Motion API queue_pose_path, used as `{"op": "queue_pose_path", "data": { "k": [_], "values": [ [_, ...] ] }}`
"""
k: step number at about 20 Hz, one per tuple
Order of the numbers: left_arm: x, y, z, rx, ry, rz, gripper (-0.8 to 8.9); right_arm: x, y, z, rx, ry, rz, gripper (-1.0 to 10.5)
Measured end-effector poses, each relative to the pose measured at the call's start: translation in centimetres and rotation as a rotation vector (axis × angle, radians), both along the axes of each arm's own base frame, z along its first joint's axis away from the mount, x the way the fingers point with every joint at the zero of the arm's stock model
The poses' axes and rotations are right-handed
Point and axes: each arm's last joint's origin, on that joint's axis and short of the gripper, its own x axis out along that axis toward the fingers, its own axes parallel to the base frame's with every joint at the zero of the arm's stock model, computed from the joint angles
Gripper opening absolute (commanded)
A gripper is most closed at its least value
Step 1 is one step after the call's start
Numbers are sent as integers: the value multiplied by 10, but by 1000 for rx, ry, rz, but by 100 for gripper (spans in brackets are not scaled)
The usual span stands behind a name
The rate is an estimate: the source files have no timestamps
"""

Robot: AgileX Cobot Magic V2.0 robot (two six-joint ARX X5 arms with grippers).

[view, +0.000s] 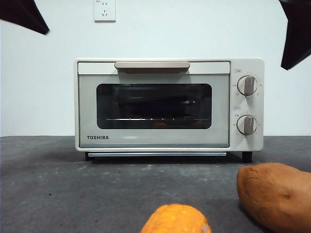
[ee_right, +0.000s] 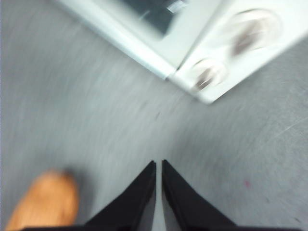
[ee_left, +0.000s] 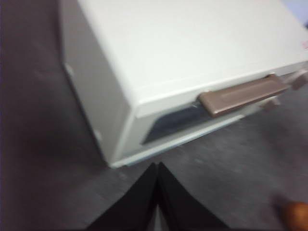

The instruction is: Take the eggplant from the table,put the eggplant in the oven

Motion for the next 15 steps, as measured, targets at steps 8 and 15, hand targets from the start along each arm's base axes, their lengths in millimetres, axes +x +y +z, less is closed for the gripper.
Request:
{"op": "queue_pose_path", "data": {
  "k": [8, 15],
  "values": [
    [-50, 1, -62, 66, -145, 174, 6, 33, -39, -8, 236, -174, -151, 3],
    [-75, 8, -99, -8, -169, 257, 6, 19, -45, -49, 328, -369, -136, 3]
  ]
}}
